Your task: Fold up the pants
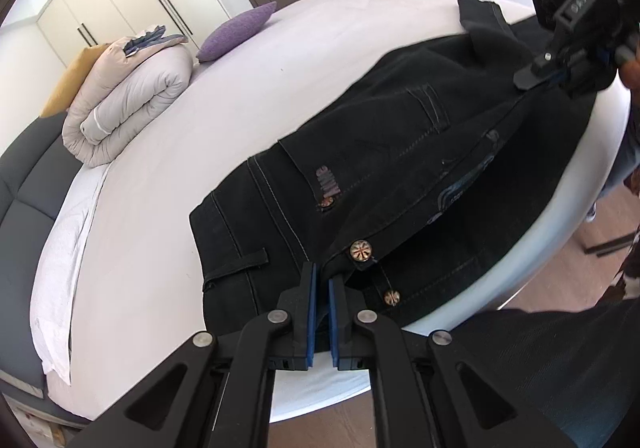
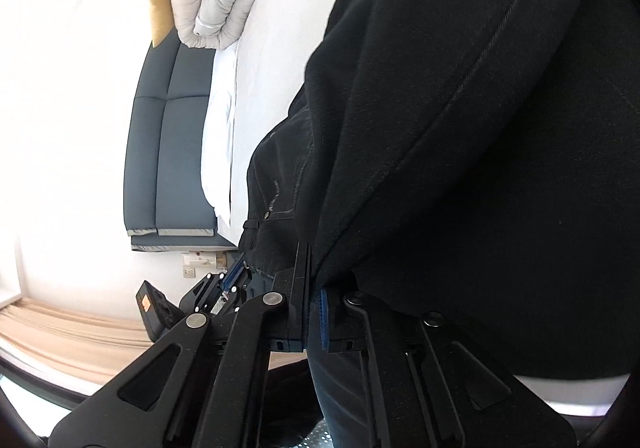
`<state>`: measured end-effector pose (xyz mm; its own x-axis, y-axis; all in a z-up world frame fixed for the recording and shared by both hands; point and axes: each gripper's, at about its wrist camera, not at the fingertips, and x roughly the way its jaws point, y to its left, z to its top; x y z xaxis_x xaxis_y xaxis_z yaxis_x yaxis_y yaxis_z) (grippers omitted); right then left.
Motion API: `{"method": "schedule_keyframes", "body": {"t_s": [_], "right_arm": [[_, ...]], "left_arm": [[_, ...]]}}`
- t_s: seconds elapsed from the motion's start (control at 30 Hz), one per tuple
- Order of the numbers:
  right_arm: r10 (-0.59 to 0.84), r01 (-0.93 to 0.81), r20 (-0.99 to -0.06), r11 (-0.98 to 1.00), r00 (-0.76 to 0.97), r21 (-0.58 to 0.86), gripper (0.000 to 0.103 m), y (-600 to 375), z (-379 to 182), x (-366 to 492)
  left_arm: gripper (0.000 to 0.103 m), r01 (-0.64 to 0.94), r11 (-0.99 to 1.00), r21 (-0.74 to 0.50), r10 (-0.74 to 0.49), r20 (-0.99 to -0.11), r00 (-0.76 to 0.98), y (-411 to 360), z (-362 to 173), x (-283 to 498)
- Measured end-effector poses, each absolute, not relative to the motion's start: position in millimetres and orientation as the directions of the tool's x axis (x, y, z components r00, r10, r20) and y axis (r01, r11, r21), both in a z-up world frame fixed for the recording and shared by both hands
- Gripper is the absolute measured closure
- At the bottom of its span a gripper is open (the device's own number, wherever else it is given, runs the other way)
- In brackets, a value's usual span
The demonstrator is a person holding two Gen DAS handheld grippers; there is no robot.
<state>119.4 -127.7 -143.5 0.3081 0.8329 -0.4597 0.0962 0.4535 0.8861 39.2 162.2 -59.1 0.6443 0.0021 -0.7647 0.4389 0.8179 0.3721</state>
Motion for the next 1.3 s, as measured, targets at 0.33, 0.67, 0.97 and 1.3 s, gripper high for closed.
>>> {"method": "schedule_keyframes", "body": {"t_s": [0.33,0.67,0.97,1.3], "right_arm": [[0.769,0.121,-0.597,0.586,0.229,0.801,0.101,-93.1,-161.2,112.4],[0.754,0.091,-0.620,0.616,0.216,0.782,0.101,-85.9,-159.5,104.7],[0.750,0.031,-0.628,0.637,0.206,0.771,0.101,-99.5,-174.9,114.7],[0.792,-0.004,-0.569,0.584,0.220,0.812,0.082,-105.2,-162.1,121.6]], "left_arm": [[0.097,0.482,0.769,0.420,0.042,-0.785,0.617,156.1,-93.8,36.2],[0.097,0.483,0.755,0.444,0.055,-0.777,0.627,151.9,-96.9,27.8],[0.066,0.421,0.770,0.479,0.128,-0.764,0.633,151.4,-97.1,35.2],[0.034,0.250,0.939,0.237,0.000,-0.726,0.688,137.8,-18.7,59.2]]}}
